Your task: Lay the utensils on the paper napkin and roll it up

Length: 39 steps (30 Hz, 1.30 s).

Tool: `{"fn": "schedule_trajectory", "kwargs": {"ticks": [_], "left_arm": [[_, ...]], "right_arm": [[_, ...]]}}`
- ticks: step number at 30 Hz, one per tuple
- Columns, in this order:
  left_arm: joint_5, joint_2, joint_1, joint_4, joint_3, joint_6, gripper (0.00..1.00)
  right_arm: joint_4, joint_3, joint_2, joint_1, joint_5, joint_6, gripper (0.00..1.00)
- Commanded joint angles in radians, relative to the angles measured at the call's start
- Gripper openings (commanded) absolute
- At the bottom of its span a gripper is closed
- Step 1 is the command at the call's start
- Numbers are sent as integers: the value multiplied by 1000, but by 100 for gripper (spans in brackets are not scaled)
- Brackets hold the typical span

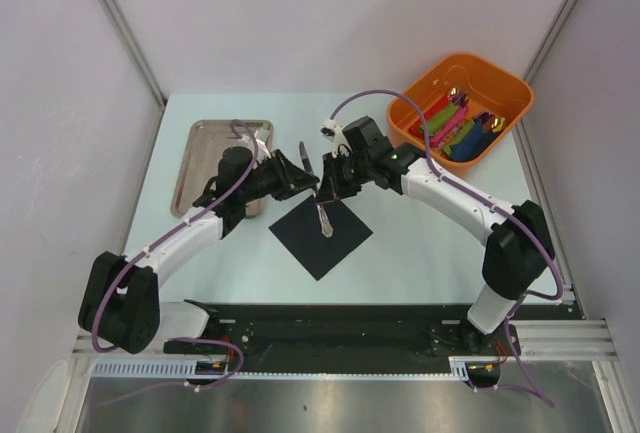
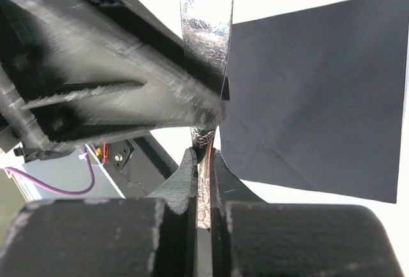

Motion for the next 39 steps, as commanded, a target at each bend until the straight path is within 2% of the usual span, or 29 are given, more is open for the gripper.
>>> {"fn": "schedule_trajectory", "kwargs": {"ticks": [1, 2, 4, 7, 10, 14, 21, 39], "left_arm": [[-13, -21, 3, 8, 28, 25, 49], [-18, -27, 10, -16, 28, 38, 56], [-30, -48, 42, -44, 22, 58, 80], [-58, -88, 99, -156, 23, 116, 93], [-122, -142, 147, -249, 25, 190, 100], [-200, -205, 171, -340, 25, 267, 100], [-214, -271, 213, -334, -15, 313, 100], [-145, -279, 237, -287, -95, 324, 100]], "right_arm": [[35, 6, 9, -14, 49, 52, 0], [32, 5, 14, -17, 66, 61, 0], [17, 11, 30, -14, 112, 89, 0], [-23, 34, 64, -2, 196, 129, 0], [-65, 75, 119, 20, 302, 196, 0], [-138, 137, 201, 52, 389, 282, 0], [-175, 192, 297, 84, 485, 325, 0], [-174, 240, 423, 70, 460, 313, 0]]}}
